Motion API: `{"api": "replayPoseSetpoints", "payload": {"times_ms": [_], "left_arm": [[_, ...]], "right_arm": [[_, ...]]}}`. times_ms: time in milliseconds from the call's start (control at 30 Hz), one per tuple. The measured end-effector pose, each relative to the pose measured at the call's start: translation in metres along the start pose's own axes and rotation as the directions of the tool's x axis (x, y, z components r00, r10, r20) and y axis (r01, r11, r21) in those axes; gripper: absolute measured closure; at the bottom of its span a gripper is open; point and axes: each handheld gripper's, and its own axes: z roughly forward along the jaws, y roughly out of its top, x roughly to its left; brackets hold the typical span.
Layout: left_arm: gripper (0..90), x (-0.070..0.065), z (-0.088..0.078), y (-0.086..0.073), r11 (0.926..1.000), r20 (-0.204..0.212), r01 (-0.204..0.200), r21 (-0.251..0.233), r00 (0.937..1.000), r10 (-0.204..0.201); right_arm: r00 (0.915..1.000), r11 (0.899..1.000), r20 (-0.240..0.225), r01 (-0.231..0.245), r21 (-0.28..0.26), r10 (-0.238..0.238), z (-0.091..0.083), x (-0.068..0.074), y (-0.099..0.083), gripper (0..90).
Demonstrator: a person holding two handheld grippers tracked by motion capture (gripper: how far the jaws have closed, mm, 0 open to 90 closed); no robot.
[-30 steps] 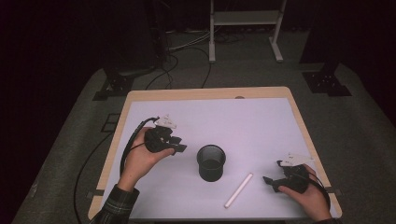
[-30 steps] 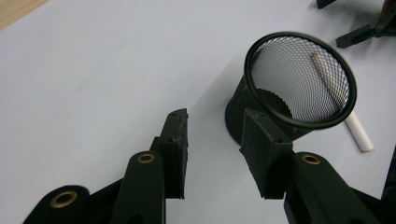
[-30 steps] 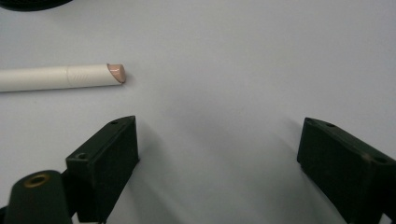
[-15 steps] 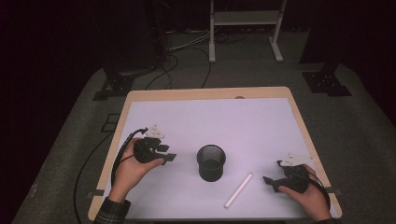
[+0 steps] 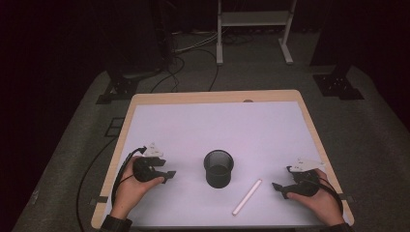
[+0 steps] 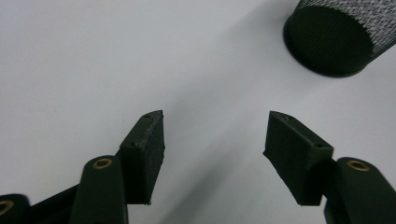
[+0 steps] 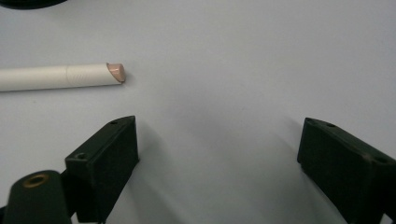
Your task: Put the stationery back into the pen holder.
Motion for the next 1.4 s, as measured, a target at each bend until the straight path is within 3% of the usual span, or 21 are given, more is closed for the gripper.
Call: {"api": "replayPoseSetpoints", "payload": {"times_ms": [200, 567, 667, 733, 833, 933, 967, 1100, 1200, 1400], "left_arm": [[31.9, 0.003, 0.010, -0.018, 0.9997, -0.013, 0.011, 0.022, 0.9999, -0.011], [19.7, 0.004, 0.012, -0.042, 0.9999, -0.042, 0.013, 0.000, 0.9990, -0.013], [16.4, 0.005, 0.012, -0.048, 0.9999, -0.085, 0.015, 0.003, 0.9963, -0.015], [14.0, 0.006, 0.013, -0.050, 0.9998, -0.083, 0.020, -0.005, 0.9963, -0.020], [10.8, 0.006, 0.013, -0.053, 0.9997, -0.089, 0.020, -0.015, 0.9958, -0.022], [7.0, 0.008, 0.015, -0.056, 0.9990, -0.103, 0.024, -0.038, 0.9943, -0.027], [1.9, 0.009, 0.016, -0.057, 0.9986, -0.096, 0.032, -0.043, 0.9947, -0.036], [1.6, 0.010, 0.016, -0.058, 0.9983, -0.094, 0.025, -0.053, 0.9951, -0.030], [0.3, 0.011, 0.017, -0.061, 0.9971, -0.087, 0.019, -0.074, 0.9958, -0.026], [0.1, 0.011, 0.017, -0.062, 0.9965, -0.088, 0.015, -0.082, 0.9959, -0.022]], "right_arm": [[1.0000, 1.000, 0.000, 0.000, -0.001, 0.000, 0.000, 0.000, 0.000, 11.0], [0.9999, 1.000, -0.007, -0.009, -0.004, 0.009, 0.000, -0.001, -0.001, 11.2], [0.9999, 1.000, -0.004, -0.011, -0.006, 0.011, 0.000, -0.001, -0.001, 12.3], [1.0000, 1.000, -0.002, -0.005, -0.008, 0.005, -0.001, -0.001, -0.001, 13.5], [1.0000, 1.000, 0.005, -0.009, -0.012, 0.009, -0.002, -0.001, -0.001, 16.6], [1.0000, 1.000, -0.004, -0.002, -0.016, 0.001, -0.004, -0.001, 0.000, 27.7], [1.0000, 1.000, -0.008, 0.003, -0.018, -0.004, -0.005, 0.000, 0.000, 30.1], [0.9997, 1.000, -0.018, 0.016, -0.011, -0.017, -0.006, 0.001, 0.001, 38.4], [0.9991, 0.999, -0.015, 0.040, 0.014, -0.040, -0.009, 0.004, 0.004, 41.2], [0.9939, 0.995, -0.061, 0.094, 0.023, -0.092, -0.015, 0.009, 0.012, 42.0]]}}
